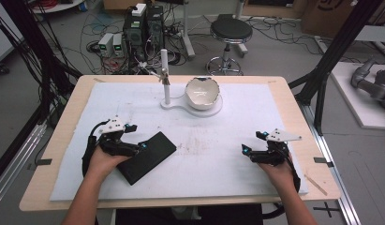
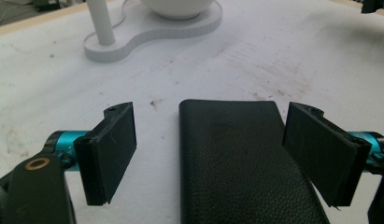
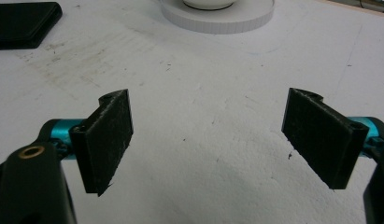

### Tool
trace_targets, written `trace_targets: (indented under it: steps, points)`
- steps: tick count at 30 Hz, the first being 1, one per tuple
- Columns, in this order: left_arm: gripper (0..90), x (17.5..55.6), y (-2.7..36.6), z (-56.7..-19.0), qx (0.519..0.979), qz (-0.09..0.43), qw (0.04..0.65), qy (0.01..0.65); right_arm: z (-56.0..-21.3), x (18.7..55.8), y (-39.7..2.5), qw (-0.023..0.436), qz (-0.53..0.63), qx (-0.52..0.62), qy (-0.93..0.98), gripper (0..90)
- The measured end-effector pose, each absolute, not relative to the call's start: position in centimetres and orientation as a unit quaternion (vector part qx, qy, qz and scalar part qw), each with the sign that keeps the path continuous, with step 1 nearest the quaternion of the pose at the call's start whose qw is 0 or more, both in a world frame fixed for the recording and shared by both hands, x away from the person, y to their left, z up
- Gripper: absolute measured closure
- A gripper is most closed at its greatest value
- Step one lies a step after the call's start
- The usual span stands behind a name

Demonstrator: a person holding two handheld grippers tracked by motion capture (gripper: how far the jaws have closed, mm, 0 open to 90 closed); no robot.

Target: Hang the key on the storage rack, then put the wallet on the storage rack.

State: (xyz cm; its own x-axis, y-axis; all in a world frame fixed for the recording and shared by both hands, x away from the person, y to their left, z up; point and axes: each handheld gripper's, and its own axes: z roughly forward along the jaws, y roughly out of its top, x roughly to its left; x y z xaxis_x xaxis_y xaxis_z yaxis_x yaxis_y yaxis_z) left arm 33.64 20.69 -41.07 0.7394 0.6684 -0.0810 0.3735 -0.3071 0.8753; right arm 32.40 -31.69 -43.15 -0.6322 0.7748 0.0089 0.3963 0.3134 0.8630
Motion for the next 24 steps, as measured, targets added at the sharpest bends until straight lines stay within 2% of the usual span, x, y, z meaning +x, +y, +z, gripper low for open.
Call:
trace_targets:
  steps: [3, 12, 24]
  points:
    - [17.3, 33.6, 21.1, -41.1, 0.789, 0.166, 0.49, 0.331, -43.2, 32.5, -31.7, 0.209, 0.45, 0.373, 0.784, 16.7]
    - [17.6, 33.8, 21.4, -40.8, 0.779, 0.143, 0.511, 0.334, -43.2, 32.3, -31.8, 0.208, 0.448, 0.369, 0.787, 16.7]
    - [17.6, 34.0, 22.3, -41.7, 0.794, 0.11, 0.495, 0.335, -43.1, 32.3, -31.6, 0.212, 0.45, 0.361, 0.789, 16.7]
